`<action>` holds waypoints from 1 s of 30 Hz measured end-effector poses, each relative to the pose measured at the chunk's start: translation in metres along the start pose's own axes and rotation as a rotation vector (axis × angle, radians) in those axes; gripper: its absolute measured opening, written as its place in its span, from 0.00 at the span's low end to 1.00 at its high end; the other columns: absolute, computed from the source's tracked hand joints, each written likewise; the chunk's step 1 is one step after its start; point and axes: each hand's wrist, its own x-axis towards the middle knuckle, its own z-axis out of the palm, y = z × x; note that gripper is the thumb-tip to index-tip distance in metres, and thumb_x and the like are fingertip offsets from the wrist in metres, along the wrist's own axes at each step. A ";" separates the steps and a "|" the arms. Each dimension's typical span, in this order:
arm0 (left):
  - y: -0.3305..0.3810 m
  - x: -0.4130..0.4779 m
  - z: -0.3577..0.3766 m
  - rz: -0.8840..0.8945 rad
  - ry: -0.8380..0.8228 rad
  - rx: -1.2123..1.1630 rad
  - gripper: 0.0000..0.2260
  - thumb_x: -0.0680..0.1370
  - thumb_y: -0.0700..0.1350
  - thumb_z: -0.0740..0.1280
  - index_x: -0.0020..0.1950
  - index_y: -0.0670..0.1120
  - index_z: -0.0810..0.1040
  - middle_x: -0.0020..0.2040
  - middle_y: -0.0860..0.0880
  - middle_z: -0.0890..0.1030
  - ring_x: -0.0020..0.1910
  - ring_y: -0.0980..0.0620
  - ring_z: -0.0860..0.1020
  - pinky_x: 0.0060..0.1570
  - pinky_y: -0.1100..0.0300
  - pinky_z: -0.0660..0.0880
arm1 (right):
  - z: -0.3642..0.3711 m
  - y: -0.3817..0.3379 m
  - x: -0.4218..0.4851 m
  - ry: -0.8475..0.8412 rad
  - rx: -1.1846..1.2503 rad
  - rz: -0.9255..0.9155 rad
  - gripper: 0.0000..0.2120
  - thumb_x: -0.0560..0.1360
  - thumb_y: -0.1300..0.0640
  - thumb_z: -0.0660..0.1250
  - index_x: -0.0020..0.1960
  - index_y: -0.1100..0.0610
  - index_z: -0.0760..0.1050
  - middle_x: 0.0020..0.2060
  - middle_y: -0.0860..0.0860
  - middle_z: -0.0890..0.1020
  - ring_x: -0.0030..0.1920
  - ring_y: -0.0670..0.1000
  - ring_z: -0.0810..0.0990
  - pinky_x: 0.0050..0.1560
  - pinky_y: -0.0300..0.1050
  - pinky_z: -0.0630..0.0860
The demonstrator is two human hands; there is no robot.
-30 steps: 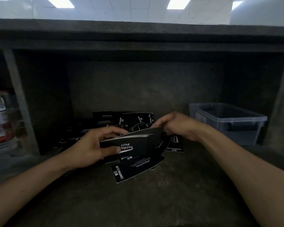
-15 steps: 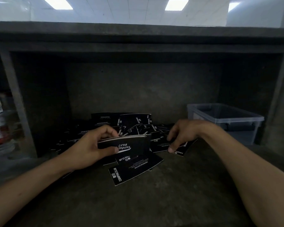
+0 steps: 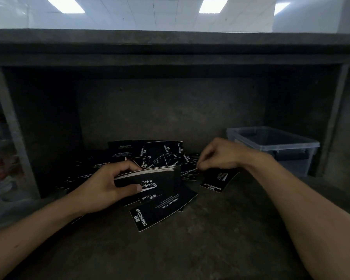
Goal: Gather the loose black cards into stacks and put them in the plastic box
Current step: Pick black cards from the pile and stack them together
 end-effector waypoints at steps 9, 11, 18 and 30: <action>-0.002 0.000 0.001 -0.008 -0.009 0.009 0.09 0.73 0.49 0.75 0.52 0.56 0.82 0.52 0.52 0.85 0.50 0.54 0.84 0.46 0.66 0.79 | 0.003 0.001 -0.001 -0.320 -0.069 0.099 0.21 0.66 0.51 0.80 0.57 0.40 0.81 0.57 0.39 0.81 0.61 0.43 0.76 0.65 0.46 0.71; -0.002 0.000 0.001 -0.010 -0.008 0.008 0.09 0.73 0.49 0.75 0.52 0.56 0.82 0.52 0.51 0.85 0.50 0.54 0.84 0.46 0.66 0.80 | 0.005 0.001 0.001 -0.278 -0.061 0.089 0.18 0.66 0.49 0.80 0.55 0.40 0.82 0.54 0.37 0.81 0.59 0.42 0.77 0.64 0.47 0.73; -0.002 0.000 0.001 -0.019 -0.010 -0.032 0.08 0.72 0.47 0.75 0.51 0.54 0.83 0.51 0.49 0.86 0.49 0.52 0.85 0.46 0.64 0.80 | -0.007 0.005 0.000 0.091 0.021 -0.009 0.05 0.77 0.50 0.70 0.49 0.45 0.84 0.46 0.41 0.85 0.47 0.40 0.81 0.54 0.43 0.77; -0.001 0.001 0.002 -0.019 0.024 -0.082 0.24 0.72 0.42 0.75 0.65 0.58 0.76 0.57 0.51 0.84 0.57 0.54 0.82 0.54 0.62 0.80 | 0.013 -0.028 0.007 -0.214 0.678 -0.037 0.13 0.84 0.58 0.56 0.63 0.54 0.77 0.57 0.51 0.84 0.58 0.49 0.83 0.58 0.46 0.79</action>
